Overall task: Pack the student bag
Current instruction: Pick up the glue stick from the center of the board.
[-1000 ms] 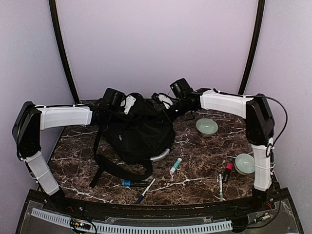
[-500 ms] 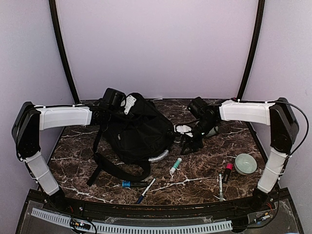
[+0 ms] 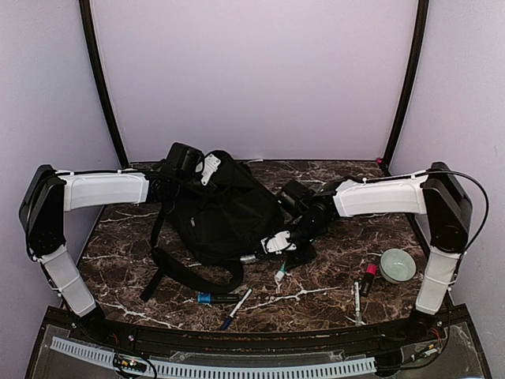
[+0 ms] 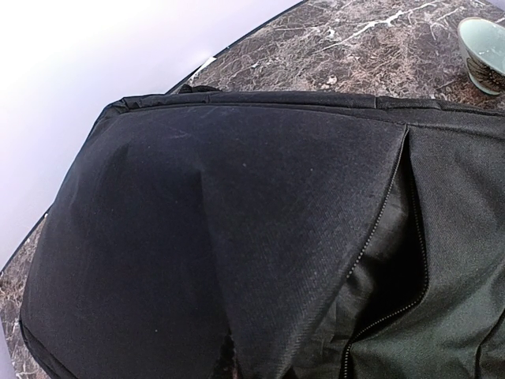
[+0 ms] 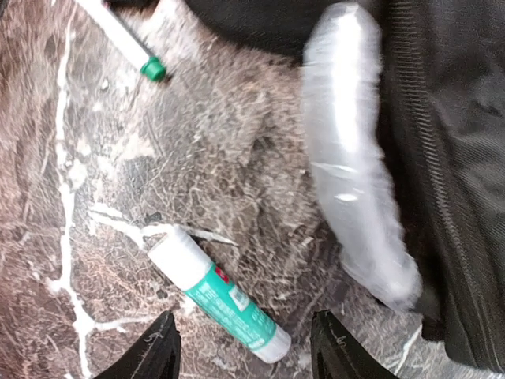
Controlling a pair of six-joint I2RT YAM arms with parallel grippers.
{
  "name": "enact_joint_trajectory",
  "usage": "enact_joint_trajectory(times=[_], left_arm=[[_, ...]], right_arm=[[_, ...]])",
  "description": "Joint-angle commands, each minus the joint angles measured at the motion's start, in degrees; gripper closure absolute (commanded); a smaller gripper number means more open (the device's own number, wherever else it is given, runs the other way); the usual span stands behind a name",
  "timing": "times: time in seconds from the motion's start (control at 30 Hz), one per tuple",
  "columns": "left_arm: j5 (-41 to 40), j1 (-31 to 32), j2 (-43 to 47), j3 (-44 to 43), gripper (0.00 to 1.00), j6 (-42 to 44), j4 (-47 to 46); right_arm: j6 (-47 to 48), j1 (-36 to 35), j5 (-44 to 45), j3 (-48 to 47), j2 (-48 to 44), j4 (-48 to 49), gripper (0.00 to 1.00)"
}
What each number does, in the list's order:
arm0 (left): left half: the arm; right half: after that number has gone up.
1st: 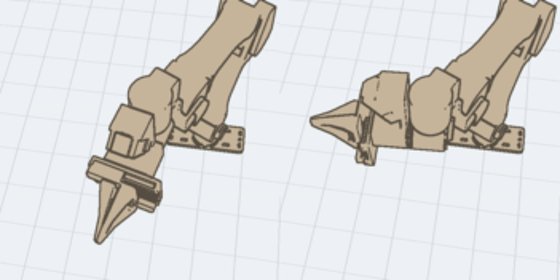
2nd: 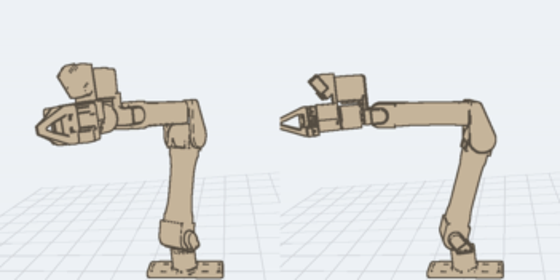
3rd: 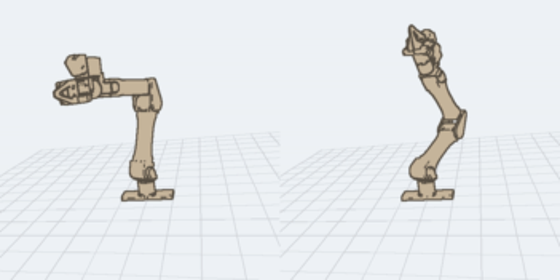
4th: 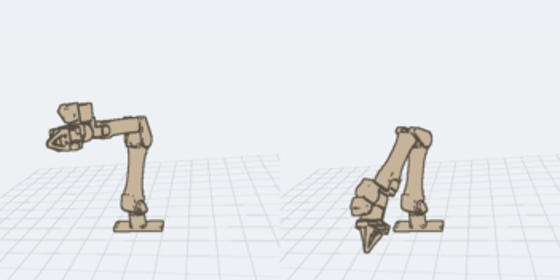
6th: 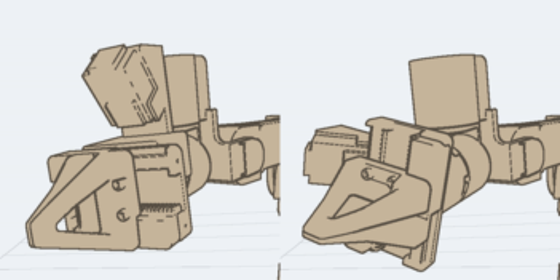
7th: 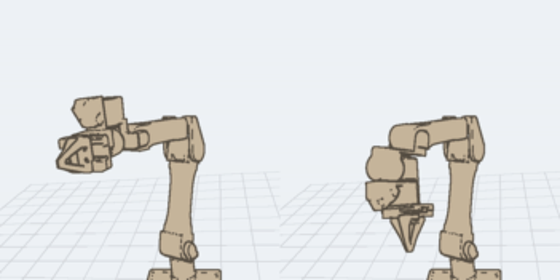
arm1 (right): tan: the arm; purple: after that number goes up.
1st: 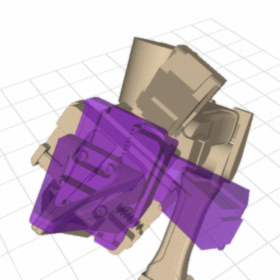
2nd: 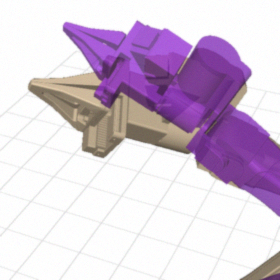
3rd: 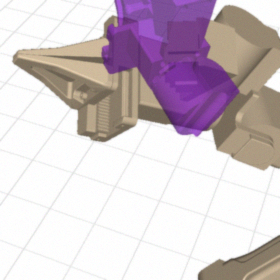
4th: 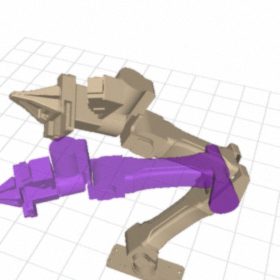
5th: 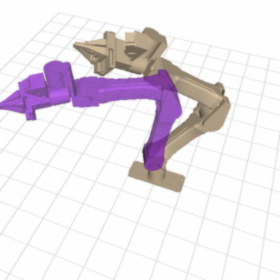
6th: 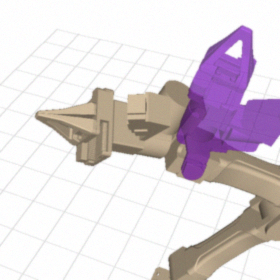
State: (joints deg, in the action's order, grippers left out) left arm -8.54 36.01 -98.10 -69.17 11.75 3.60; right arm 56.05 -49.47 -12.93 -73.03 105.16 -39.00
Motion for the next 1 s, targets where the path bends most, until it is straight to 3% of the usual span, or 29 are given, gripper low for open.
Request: enact_joint_trajectory(times=[0.0,0.3,0.63,0.97], left_arm=[[1.7,0.6,3.6,-0.5,1.00,0.2,-2.8],[1.8,0.6,3.9,-0.5,1.00,0.3,-2.7],[2.5,0.6,3.8,-0.5,1.00,0.1,-2.6],[6.3,0.6,4.7,-0.3,1.00,-1.6,-3.0]], right_arm=[[3.1,-2.2,5.1,0.9,2.5,1.0,0.45],[3.0,-3.1,8.5,1.3,4.8,1.5,0.55],[2.1,-3.2,8.5,-0.9,5.1,-2.0,0.82],[0.6,-3.1,6.0,-10.7,-0.6,-8.1,0.89]])
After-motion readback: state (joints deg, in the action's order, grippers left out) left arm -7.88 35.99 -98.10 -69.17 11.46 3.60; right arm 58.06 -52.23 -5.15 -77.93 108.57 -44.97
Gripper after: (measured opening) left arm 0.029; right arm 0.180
